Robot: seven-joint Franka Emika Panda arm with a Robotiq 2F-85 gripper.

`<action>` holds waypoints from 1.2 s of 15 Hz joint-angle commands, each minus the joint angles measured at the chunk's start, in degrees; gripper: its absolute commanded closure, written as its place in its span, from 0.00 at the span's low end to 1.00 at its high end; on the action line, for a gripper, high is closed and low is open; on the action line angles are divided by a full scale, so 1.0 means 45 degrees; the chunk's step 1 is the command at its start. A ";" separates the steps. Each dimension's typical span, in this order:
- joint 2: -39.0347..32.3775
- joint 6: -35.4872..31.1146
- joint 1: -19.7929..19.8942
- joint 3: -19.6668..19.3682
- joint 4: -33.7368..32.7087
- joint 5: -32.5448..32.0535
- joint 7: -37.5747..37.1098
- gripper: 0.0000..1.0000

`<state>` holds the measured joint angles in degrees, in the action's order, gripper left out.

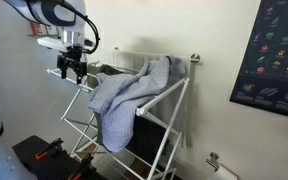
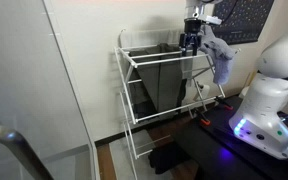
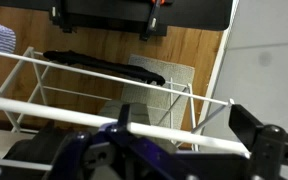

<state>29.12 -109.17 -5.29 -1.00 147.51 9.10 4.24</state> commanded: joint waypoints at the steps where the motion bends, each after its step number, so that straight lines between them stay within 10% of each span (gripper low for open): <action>1: -0.0004 0.0030 0.0141 0.0125 -0.0017 0.0055 0.0056 0.00; 9: 0.0586 0.0318 0.0534 -0.0113 -0.1497 0.0012 -0.0256 0.00; 18: 0.0179 -0.0140 0.3155 -0.2217 -0.3482 -0.0544 -0.0615 0.00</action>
<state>31.98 -109.31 5.71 -8.75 134.27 7.65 2.92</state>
